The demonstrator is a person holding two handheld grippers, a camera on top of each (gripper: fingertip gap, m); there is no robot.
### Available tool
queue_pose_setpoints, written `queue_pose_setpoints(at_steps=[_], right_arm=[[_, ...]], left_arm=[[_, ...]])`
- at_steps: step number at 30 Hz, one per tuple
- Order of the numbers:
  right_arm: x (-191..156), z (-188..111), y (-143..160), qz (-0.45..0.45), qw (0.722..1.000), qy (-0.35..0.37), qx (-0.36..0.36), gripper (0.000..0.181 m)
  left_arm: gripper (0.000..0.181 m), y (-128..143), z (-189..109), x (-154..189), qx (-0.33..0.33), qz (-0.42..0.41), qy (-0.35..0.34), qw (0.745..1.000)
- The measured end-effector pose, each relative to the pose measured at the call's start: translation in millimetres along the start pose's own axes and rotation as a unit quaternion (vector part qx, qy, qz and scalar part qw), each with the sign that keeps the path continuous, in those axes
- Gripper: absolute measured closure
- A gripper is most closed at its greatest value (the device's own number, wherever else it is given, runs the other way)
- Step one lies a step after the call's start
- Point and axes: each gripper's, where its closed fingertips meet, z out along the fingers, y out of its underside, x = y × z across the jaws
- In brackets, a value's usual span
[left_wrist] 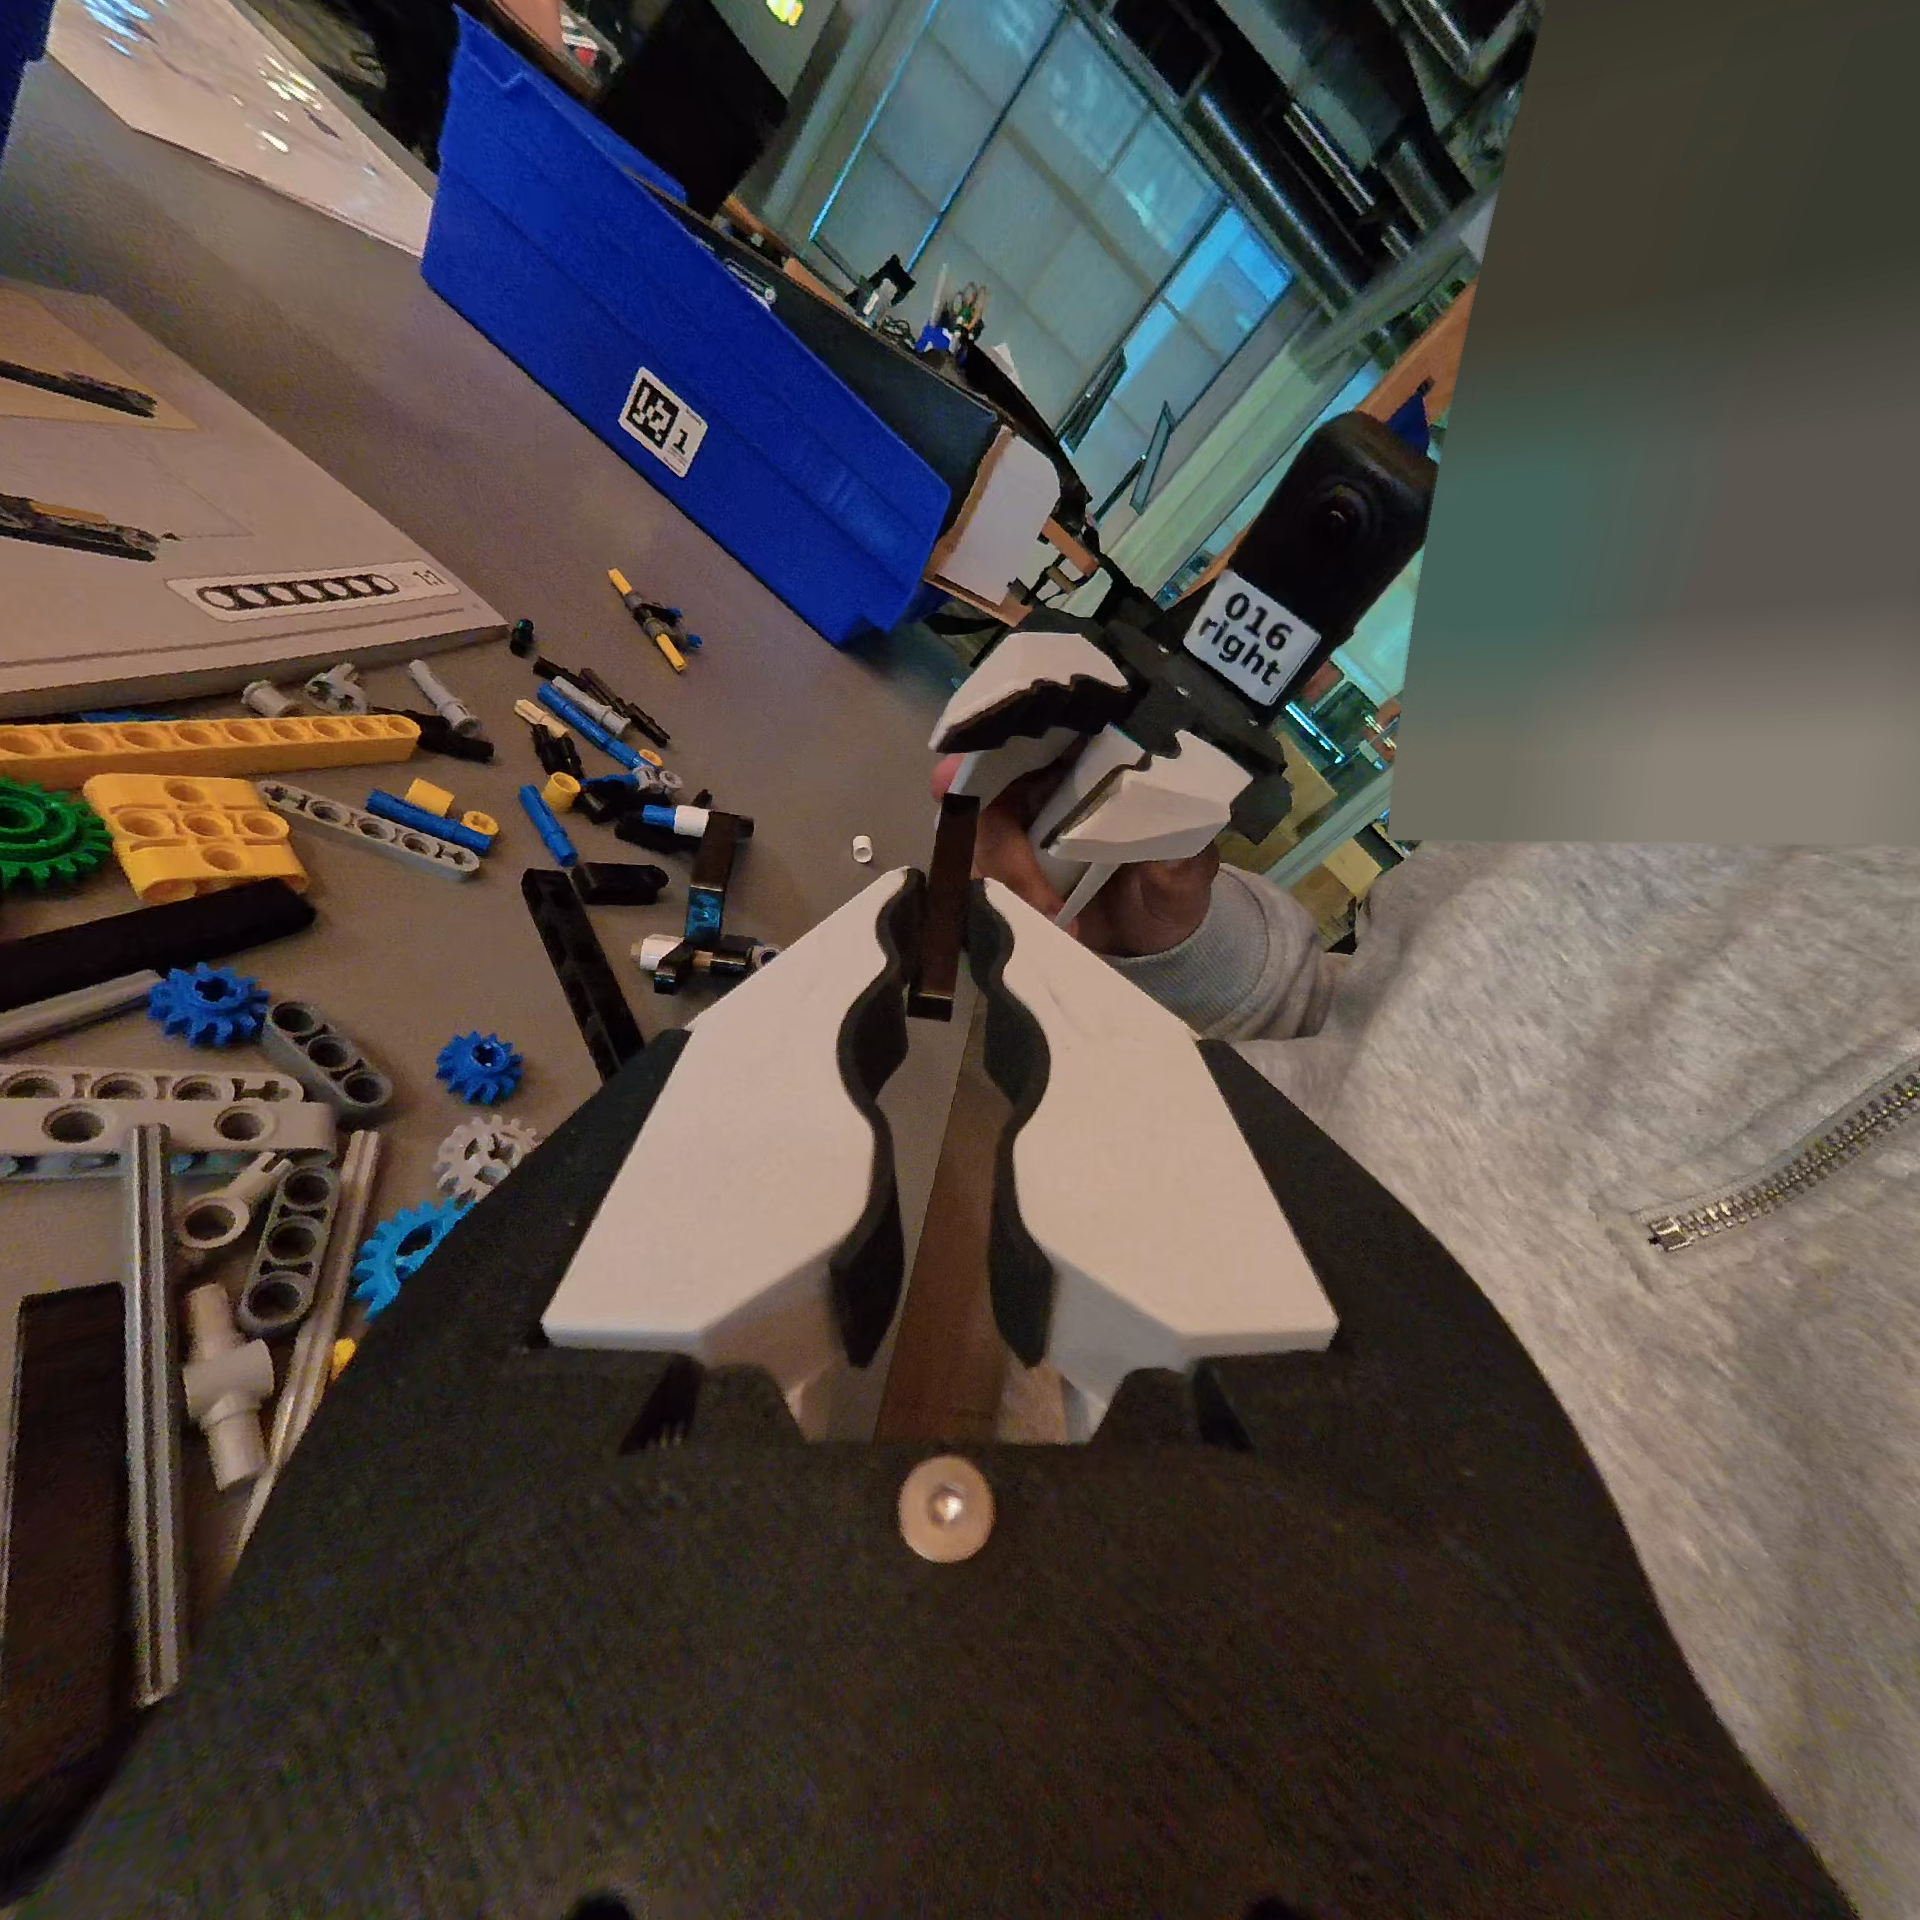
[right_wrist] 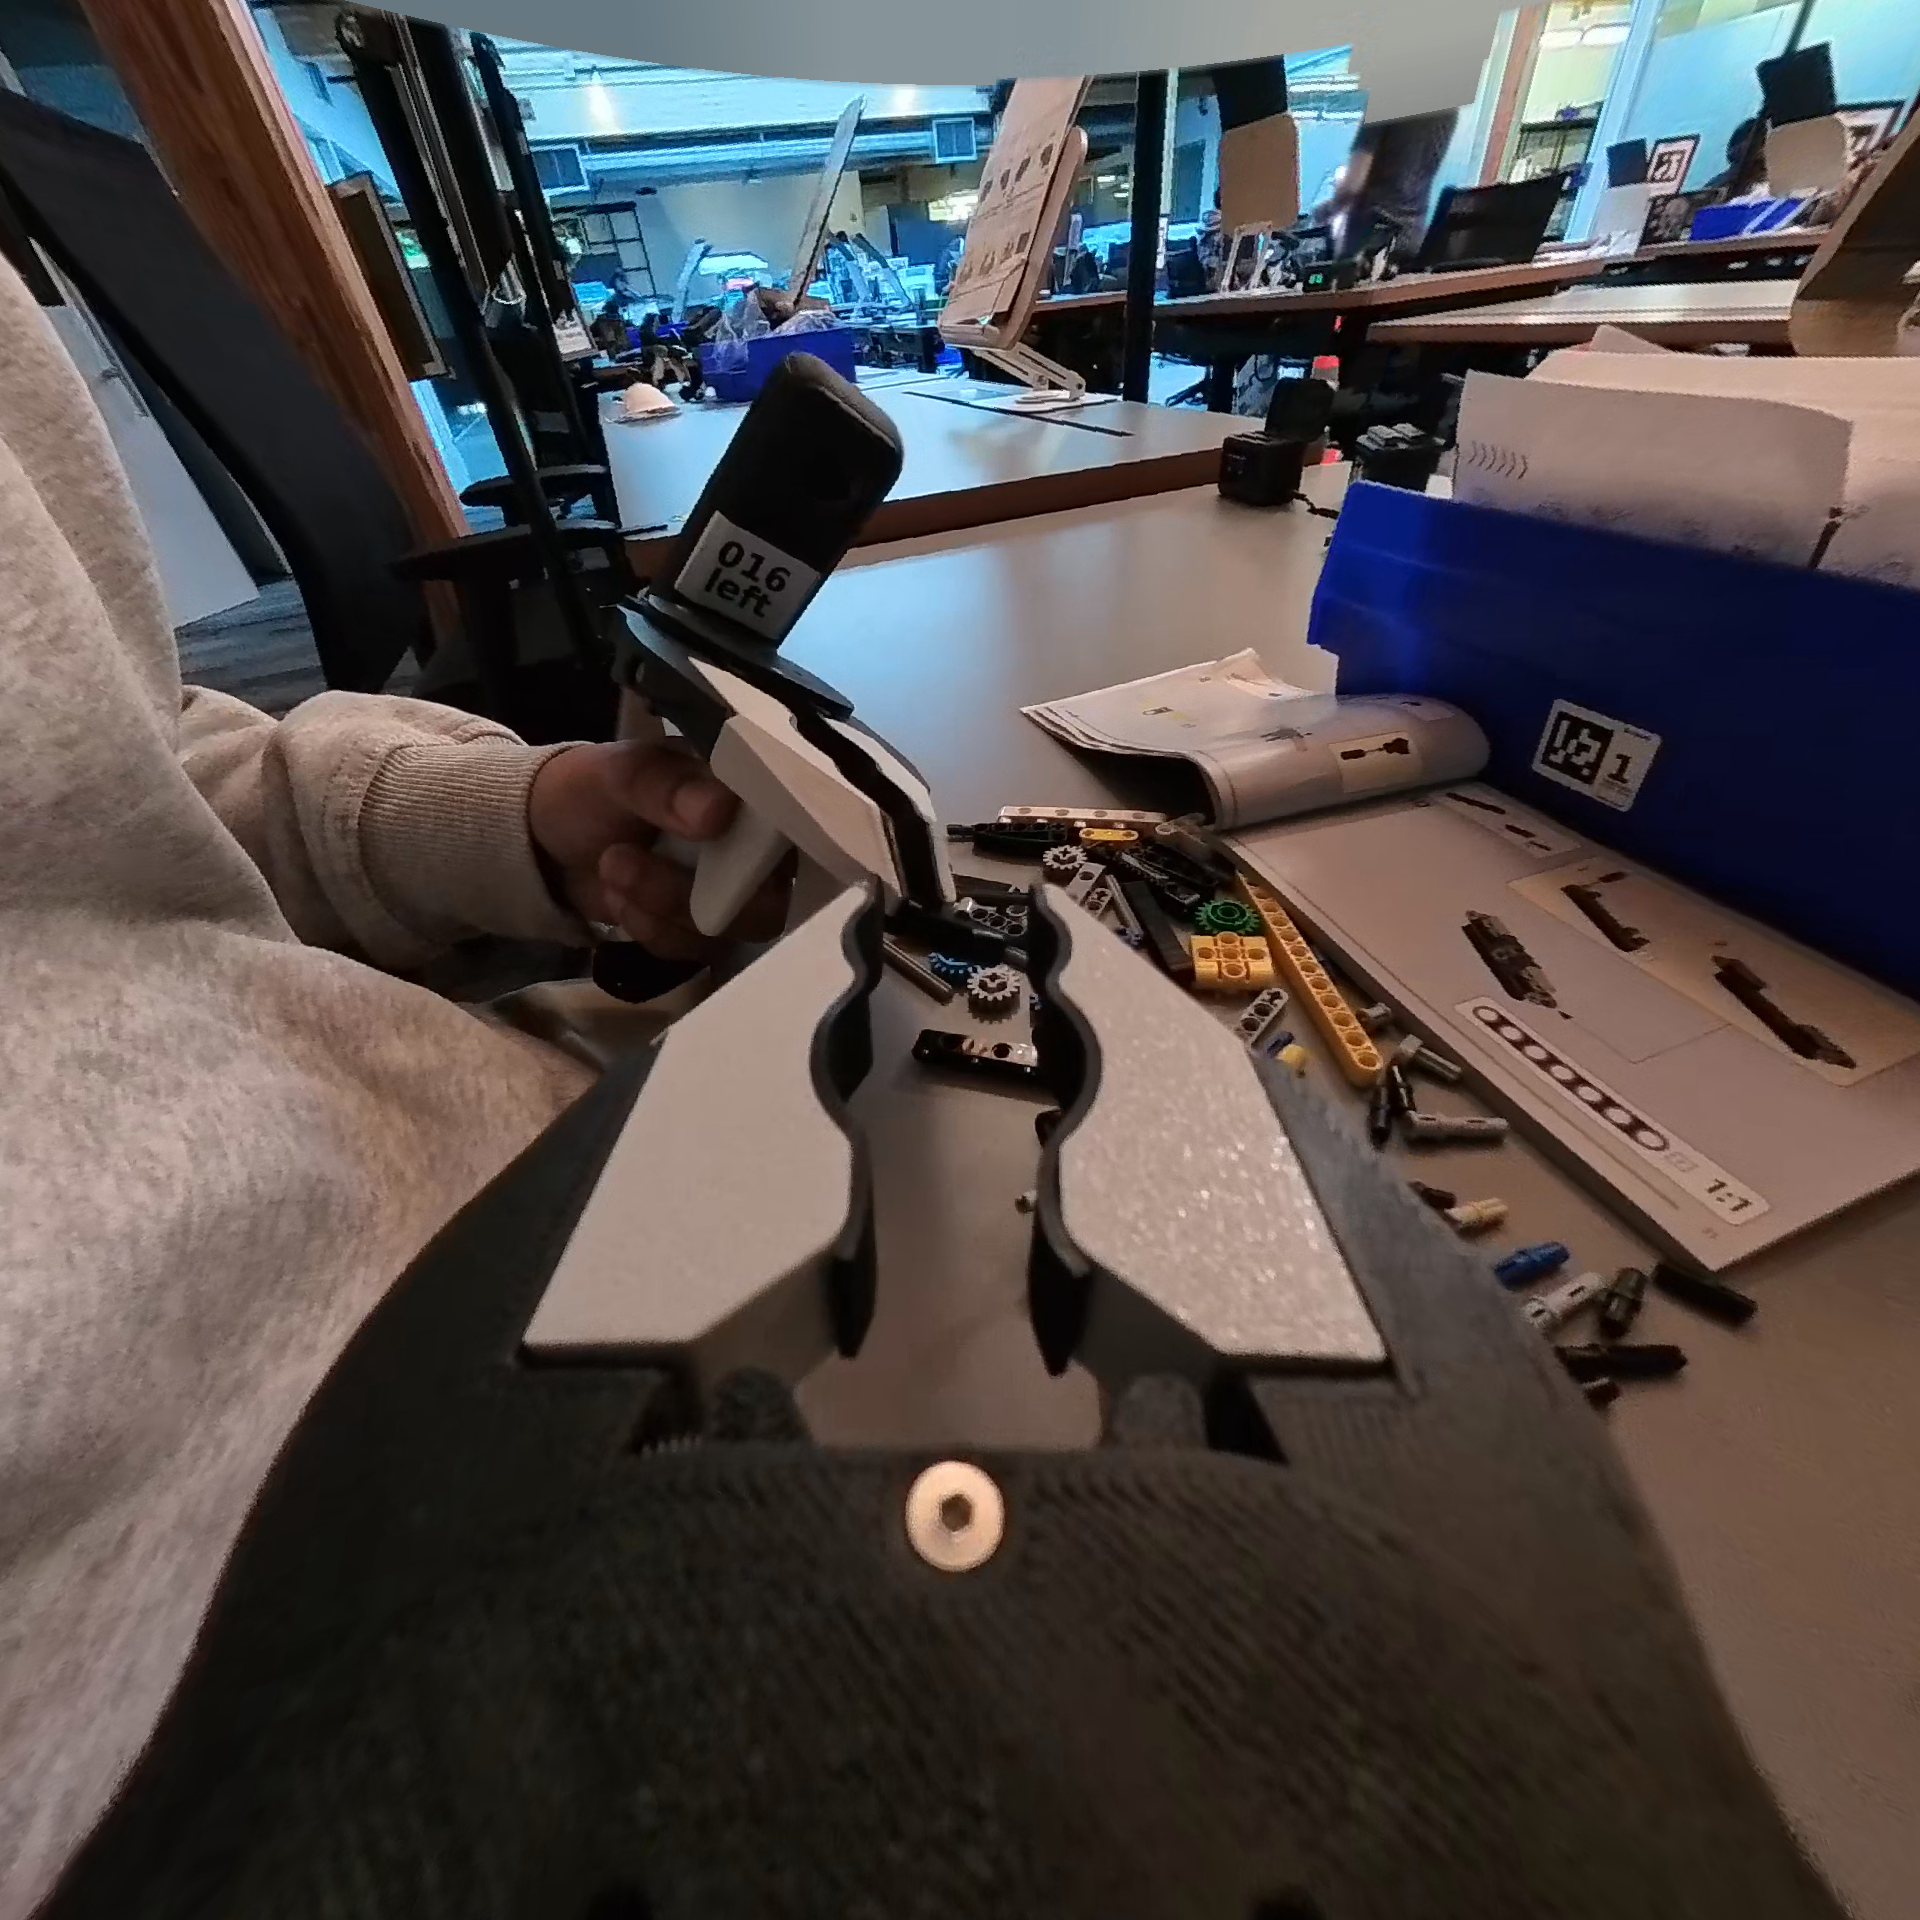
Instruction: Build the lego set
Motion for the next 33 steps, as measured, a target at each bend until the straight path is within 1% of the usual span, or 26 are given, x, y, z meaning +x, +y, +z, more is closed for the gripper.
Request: queue_pose_setpoints(at_steps=[17,25,27,29,33], right_arm=[[4,-5,0,0.037,0.999,0.000,0.002,0.155],[-3,-8,1,0.056,0.998,-0.038,-0.002,0.154],[-2,-10,7,0.029,0.999,-0.028,-0.024,0.156],[1,-12,14,-0.019,0.999,-0.009,-0.048,0.156],[-6,-13,17,-0.101,0.992,-0.001,-0.070,0.157]], left_arm=[[0.175,2,1,0,-0.008,-0.004,0.003,1.000],[0.175,3,1,0,-0.013,-0.007,0.007,1.000],[0.175,4,1,1,-0.014,-0.008,0.011,1.000],[0.175,5,1,3,-0.020,-0.011,0.019,1.000],[0.175,10,3,6,-0.037,-0.015,0.029,0.999]])
